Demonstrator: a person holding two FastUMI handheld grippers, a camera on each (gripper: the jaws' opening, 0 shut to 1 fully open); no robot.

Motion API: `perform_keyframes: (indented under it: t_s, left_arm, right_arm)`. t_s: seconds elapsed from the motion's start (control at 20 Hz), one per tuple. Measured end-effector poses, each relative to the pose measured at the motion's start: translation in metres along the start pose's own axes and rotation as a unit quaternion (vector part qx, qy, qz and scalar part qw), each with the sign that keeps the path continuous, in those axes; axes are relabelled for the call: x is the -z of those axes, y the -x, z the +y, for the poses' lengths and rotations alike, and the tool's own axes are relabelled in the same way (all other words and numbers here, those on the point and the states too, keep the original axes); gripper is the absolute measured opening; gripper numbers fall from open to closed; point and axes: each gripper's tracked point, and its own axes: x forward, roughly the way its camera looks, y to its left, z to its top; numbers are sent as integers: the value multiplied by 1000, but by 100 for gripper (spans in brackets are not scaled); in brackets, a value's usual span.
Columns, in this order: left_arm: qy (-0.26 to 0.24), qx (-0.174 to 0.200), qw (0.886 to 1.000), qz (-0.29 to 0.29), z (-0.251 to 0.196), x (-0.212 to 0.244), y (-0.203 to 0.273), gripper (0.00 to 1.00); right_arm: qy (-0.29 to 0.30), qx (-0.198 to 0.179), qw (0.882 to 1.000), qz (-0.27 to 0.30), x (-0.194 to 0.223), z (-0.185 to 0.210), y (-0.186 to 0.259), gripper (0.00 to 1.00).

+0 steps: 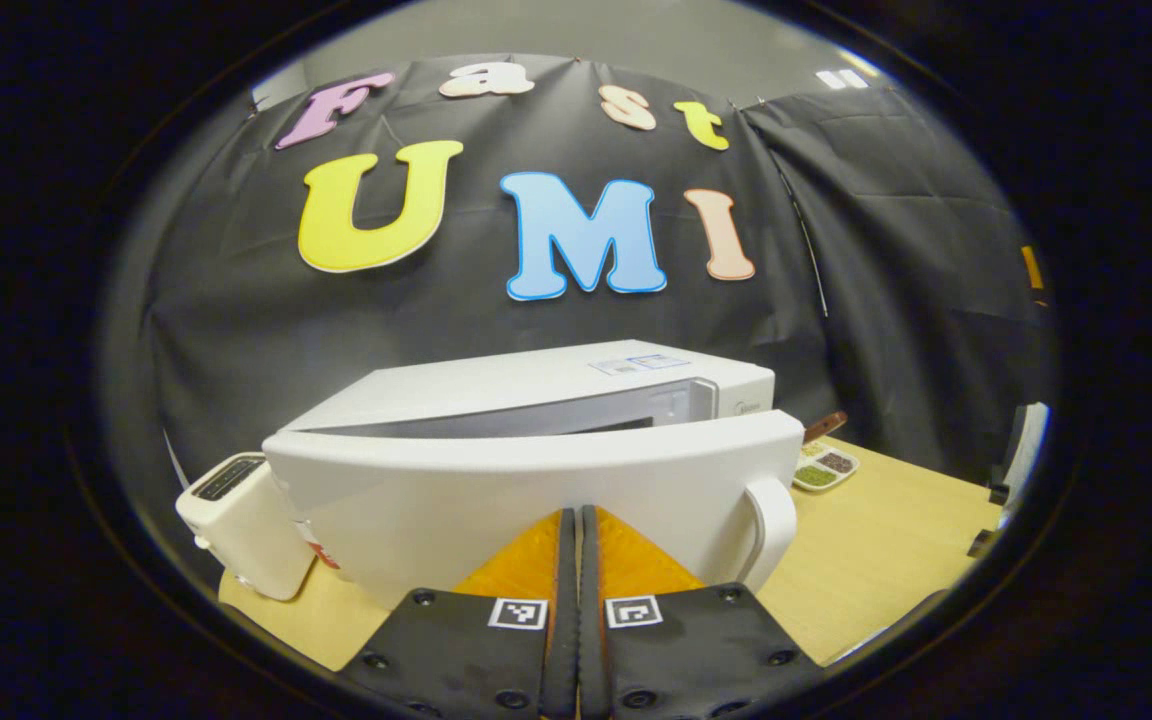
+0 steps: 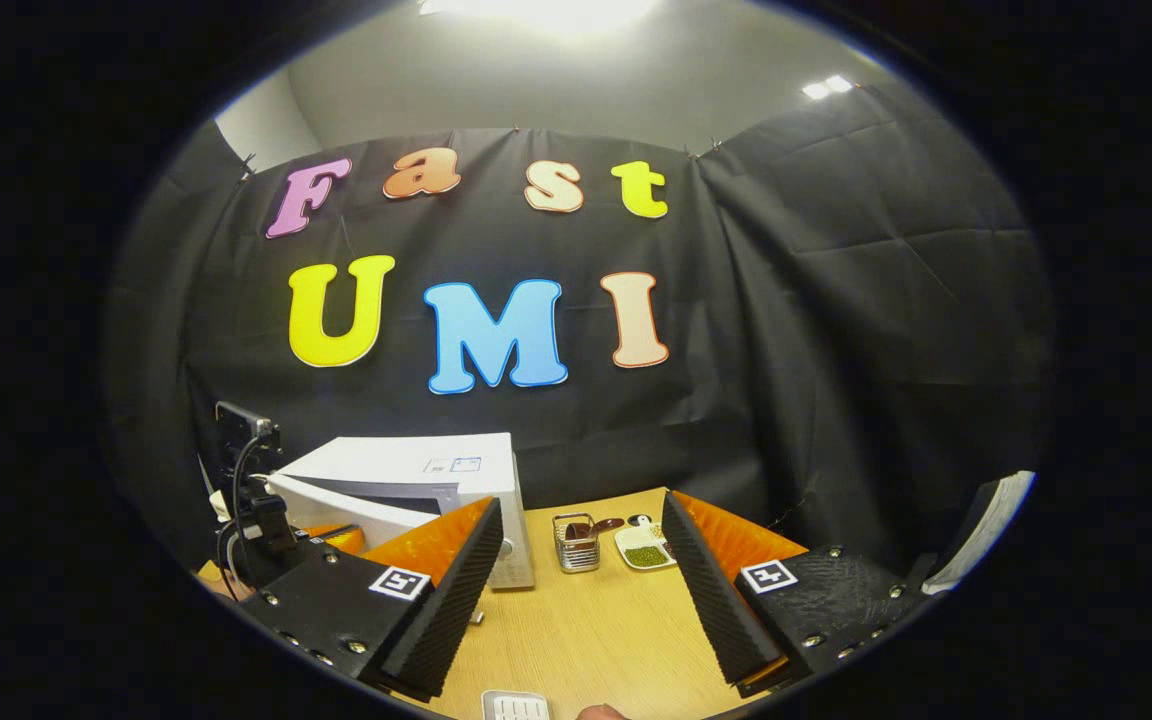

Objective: Open the microwave oven with the left hand, put the food in, and close the microwave oven.

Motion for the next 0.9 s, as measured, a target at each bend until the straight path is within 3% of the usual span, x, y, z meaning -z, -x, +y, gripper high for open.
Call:
perform_keyframes:
  t_s: [0.55,0.75,0.9]
  left_arm:
    - [38,-68,997,22,32,-2,-41,7]
    - [35,-70,997,19,33,-3,-43,7]
    - [0,-88,995,35,32,-3,-45,7]
  right_arm:
    - [-2,-5,1000,-2,1,-11,-7,97]
    - [-8,-6,1000,-8,-3,-18,-7,97]
    - [-19,-22,1000,5,2,-15,-4,97]
